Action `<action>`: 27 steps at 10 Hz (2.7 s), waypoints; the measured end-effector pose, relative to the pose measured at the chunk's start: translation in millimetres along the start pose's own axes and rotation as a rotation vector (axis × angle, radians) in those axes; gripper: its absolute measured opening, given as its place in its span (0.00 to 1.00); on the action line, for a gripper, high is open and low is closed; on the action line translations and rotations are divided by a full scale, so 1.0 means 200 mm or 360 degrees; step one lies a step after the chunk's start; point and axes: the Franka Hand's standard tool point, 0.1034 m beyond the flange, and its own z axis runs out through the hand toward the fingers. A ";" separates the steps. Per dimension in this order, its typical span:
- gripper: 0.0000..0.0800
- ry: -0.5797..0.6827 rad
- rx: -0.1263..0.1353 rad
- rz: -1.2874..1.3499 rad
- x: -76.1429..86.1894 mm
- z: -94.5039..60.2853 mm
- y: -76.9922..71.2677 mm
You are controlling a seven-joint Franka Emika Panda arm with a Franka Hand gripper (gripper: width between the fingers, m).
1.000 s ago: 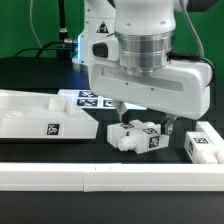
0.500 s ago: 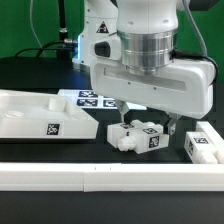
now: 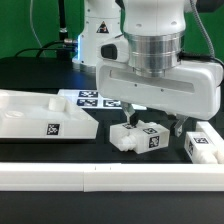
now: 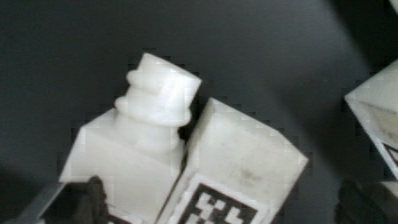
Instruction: Assemble one leg
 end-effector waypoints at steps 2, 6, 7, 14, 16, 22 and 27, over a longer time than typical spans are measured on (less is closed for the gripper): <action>0.81 0.0016 0.0008 -0.0014 0.00 0.00 0.00; 0.81 0.0036 0.0020 -0.0106 0.01 -0.01 0.05; 0.81 0.0036 0.0020 -0.0109 0.01 -0.01 0.05; 0.81 0.0024 0.0025 -0.0147 -0.02 -0.05 0.01; 0.81 -0.0002 0.0044 0.0169 -0.08 -0.03 -0.05; 0.81 0.0064 0.0111 0.0288 -0.09 0.02 -0.14; 0.26 0.0065 0.0110 0.0276 -0.08 0.02 -0.13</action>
Offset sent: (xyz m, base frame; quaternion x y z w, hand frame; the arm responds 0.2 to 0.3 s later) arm -0.0255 -0.0139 -0.0082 0.0099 -0.0122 -0.0232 0.9996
